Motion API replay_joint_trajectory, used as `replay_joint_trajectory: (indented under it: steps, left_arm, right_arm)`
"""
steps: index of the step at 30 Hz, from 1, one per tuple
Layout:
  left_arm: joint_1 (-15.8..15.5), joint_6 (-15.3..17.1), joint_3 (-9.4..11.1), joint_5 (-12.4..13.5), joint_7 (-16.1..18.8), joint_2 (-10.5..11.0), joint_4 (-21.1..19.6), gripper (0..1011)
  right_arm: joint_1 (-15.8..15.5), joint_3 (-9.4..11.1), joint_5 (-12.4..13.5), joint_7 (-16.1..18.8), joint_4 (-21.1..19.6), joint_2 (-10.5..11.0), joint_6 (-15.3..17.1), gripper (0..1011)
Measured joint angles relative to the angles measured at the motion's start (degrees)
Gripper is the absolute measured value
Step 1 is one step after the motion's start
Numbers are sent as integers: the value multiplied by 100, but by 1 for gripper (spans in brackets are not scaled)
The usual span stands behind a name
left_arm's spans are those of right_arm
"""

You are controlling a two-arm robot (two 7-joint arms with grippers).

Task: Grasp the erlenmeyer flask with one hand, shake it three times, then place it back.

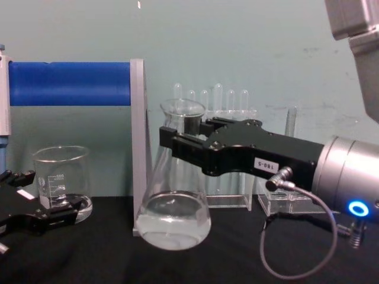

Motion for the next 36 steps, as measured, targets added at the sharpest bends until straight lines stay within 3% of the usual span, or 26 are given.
replay_joint_trajectory:
  steps: [7, 8, 12, 21, 29, 36]
  left_arm:
    - [0, 0, 0, 0, 0, 0, 0, 1001]
    - [0, 0, 0, 0, 0, 0, 0, 1001]
    - [0, 0, 0, 0, 0, 0, 0, 1001]
    - [0, 0, 0, 0, 0, 0, 0, 1001]
    - [0, 0, 0, 0, 0, 0, 0, 1001]
    - [0, 0, 0, 0, 0, 0, 0, 1001]
  right_arm:
    - [-279, 220, -334, -699, -182, -59, -105, 453]
    - [-415, 364, -428, -957, -286, -62, -100, 453]
    - [-621, 600, -507, -1282, -440, -61, -51, 453]
    - [-1415, 1480, -676, -2256, -1036, -48, 184, 453]
    - [-1779, 1876, -775, -2585, -1310, -121, 272, 453]
    - [-1689, 1890, -759, -2356, -1210, -197, 291, 453]
